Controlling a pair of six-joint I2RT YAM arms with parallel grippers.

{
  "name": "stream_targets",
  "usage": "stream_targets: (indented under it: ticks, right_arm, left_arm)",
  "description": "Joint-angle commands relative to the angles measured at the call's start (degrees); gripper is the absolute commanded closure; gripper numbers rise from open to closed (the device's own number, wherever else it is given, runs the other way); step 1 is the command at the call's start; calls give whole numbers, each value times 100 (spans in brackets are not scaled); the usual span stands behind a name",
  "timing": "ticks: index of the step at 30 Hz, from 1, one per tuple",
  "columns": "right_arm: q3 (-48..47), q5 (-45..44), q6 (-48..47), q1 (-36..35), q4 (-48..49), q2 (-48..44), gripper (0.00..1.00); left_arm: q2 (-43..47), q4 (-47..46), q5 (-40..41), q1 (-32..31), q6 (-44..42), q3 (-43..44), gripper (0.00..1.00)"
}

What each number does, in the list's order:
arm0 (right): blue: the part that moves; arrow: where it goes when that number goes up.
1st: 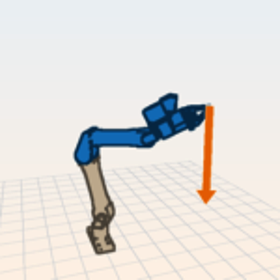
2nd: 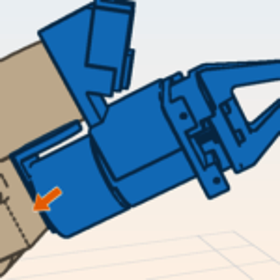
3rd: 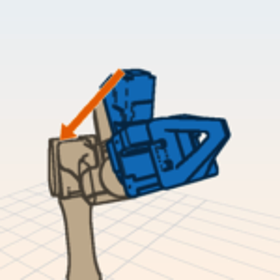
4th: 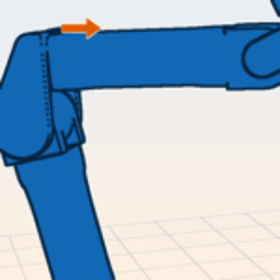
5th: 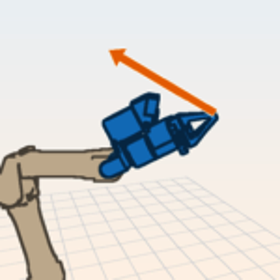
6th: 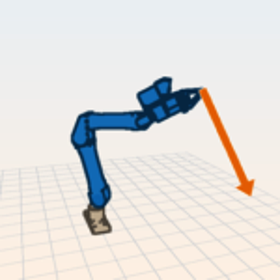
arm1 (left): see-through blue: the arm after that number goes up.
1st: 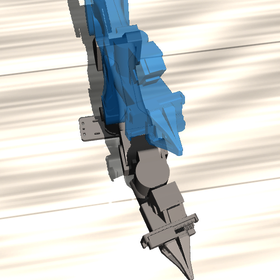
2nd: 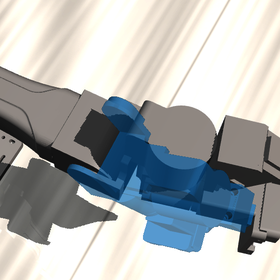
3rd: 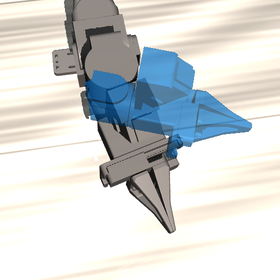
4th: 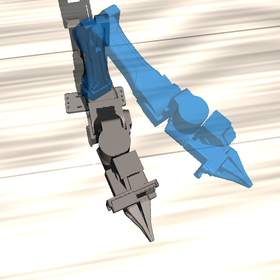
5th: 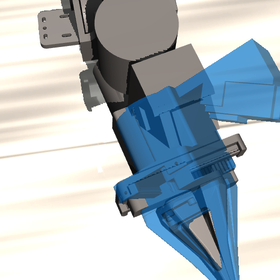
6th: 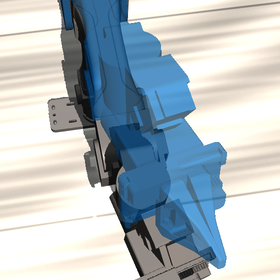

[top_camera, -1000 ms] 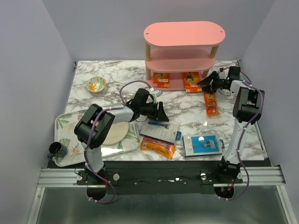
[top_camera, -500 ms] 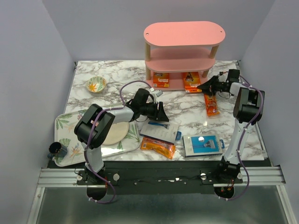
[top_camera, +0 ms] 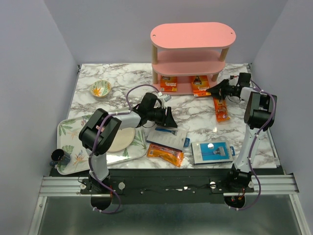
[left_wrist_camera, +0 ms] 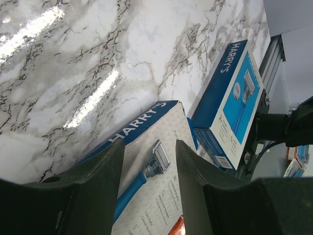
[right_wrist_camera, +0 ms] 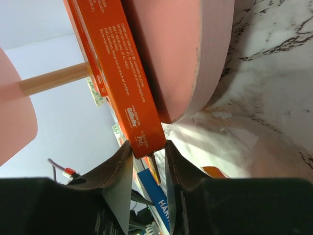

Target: Place and organize the shaving razors onto the shelf

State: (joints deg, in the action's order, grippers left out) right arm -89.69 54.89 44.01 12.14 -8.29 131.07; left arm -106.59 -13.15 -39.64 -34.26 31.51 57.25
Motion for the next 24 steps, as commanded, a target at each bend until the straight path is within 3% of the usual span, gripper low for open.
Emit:
stream_targets:
  ticks: [1,17,20,24]
  right_arm:
    - [145,-137,143,86,170,-222,70]
    - [162,-242,116,245,170,-222,70]
    - [189,-234,204,201,197,-187,66]
    - [206,-173,283,140,240,-152,50]
  left_arm:
    - [-99,102,53,-46,-48,93,45]
    - [-152,75,53,-89,-30,111,45]
    - [-152,102,61,-116,-57,119,45]
    - [-178,146,61,-133,-92,172,45]
